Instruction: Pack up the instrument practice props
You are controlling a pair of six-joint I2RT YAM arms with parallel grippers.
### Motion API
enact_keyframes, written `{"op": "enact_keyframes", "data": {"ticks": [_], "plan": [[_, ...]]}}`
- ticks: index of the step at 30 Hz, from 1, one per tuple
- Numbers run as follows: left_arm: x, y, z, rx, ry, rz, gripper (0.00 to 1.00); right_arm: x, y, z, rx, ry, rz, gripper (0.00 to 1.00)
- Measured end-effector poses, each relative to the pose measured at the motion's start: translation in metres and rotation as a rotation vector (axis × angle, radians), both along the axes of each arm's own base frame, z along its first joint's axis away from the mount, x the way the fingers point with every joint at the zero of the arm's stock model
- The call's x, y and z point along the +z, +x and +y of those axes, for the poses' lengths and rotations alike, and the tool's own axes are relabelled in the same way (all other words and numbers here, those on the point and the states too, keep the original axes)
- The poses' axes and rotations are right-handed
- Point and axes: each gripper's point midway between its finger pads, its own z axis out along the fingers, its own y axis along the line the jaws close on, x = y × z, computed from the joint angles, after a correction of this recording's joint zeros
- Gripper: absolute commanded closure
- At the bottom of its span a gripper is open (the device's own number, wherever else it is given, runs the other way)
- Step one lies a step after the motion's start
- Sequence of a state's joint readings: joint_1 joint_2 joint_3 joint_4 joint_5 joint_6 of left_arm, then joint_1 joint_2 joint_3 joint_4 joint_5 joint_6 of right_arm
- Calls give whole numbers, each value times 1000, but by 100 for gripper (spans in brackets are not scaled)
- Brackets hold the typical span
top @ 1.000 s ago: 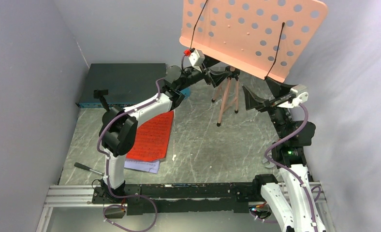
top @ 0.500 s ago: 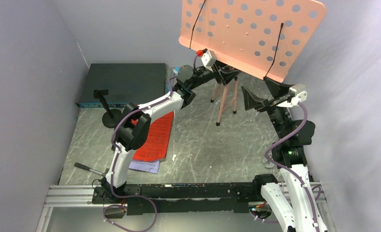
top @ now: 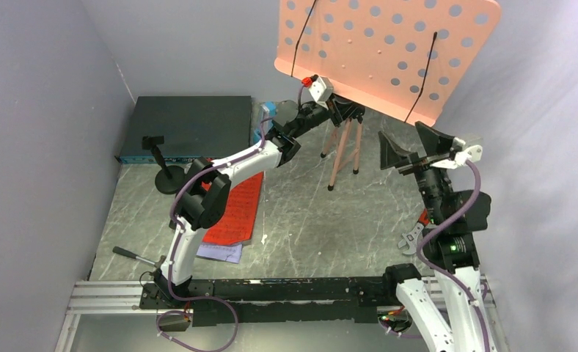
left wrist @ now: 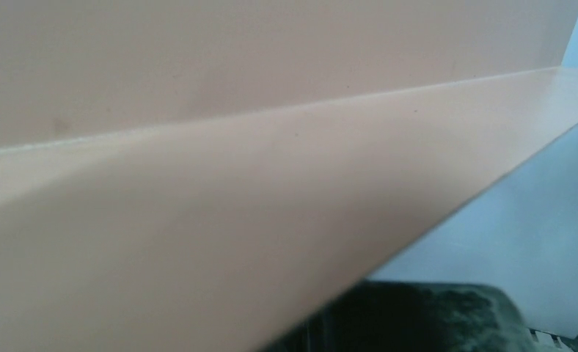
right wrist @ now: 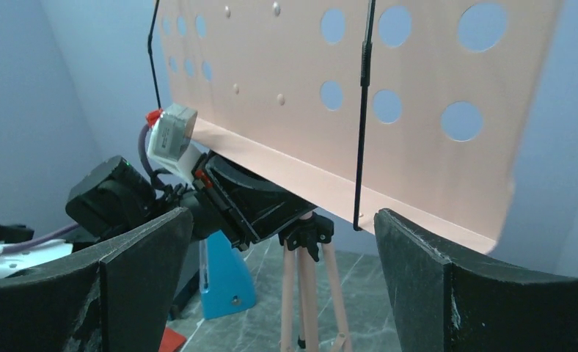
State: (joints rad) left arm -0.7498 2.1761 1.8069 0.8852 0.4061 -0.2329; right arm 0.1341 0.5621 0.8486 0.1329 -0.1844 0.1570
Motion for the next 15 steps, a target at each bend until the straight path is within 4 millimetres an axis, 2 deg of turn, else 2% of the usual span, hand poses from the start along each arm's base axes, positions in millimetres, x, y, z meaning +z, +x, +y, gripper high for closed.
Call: {"op": "enact_keyframes", "data": {"ticks": [6,10,13,15], "plan": [[-1,3,0,27,5,-5,97,22,-32,-9,-30,29,-86,0],[-1,4,0,36,6,-4,97,30,-43,-2,13,25,-110,0],[-1,4,0,37,8,-1,97,12,-36,11,68,10,-76,1],[0,4,0,39,11,3,97,-15,-23,19,101,2,-27,1]]}}
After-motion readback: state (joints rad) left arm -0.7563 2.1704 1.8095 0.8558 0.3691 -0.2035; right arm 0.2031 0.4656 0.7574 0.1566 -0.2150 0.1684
